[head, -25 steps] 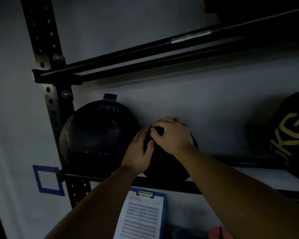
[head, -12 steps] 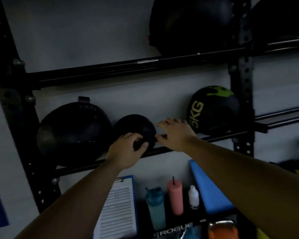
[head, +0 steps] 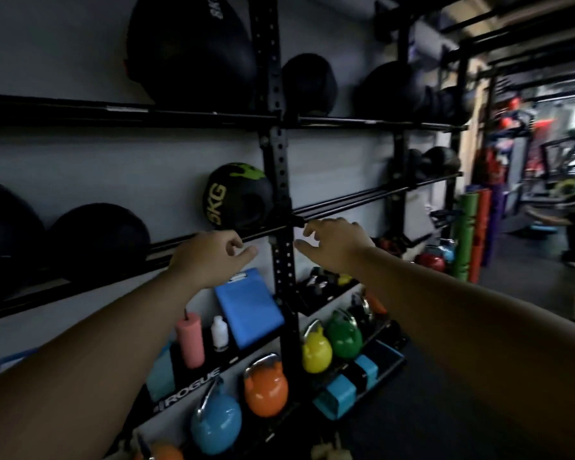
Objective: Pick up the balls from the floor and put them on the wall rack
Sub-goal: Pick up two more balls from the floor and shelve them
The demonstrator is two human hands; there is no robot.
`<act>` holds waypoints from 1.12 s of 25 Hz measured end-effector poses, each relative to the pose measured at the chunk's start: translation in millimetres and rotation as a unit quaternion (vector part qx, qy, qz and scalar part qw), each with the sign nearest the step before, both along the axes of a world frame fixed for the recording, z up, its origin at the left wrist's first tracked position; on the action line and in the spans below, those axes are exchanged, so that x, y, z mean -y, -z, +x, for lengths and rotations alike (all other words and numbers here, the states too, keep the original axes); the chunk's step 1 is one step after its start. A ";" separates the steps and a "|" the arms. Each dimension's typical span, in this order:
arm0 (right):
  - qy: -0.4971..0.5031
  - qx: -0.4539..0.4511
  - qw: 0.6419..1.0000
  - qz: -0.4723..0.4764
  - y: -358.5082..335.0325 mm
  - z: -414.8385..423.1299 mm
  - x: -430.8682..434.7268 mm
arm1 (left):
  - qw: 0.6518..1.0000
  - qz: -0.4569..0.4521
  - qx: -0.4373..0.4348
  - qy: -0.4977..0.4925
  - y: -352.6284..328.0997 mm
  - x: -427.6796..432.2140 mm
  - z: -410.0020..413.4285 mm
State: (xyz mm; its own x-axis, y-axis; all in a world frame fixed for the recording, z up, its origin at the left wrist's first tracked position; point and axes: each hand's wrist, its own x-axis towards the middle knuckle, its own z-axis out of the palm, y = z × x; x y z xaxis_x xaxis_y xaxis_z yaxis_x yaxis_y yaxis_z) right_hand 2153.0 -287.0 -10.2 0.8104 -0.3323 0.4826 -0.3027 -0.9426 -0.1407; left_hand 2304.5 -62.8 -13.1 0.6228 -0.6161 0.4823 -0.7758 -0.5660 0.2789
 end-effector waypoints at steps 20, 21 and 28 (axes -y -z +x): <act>0.408 -0.147 0.894 0.109 125.3 -778.9 107.5 | 0.916 0.188 -0.057 0.350 123.4 244.1 -616.9; 0.421 -0.140 0.889 0.115 131.0 -802.5 108.6 | 0.909 0.192 -0.056 0.366 126.3 252.9 -641.4; 0.468 -0.123 0.860 0.160 191.8 -893.7 133.8 | 0.874 0.254 -0.034 0.412 161.8 320.1 -741.9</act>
State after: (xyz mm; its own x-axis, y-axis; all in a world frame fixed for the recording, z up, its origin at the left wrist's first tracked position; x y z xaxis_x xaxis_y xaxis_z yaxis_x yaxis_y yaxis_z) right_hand 1259.3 -420.8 -202.0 0.1797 -0.9789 0.0974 -0.9659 -0.1943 -0.1713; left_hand 1562.6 -382.9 -174.9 -0.1163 -0.9932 -0.0052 -0.9701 0.1124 0.2153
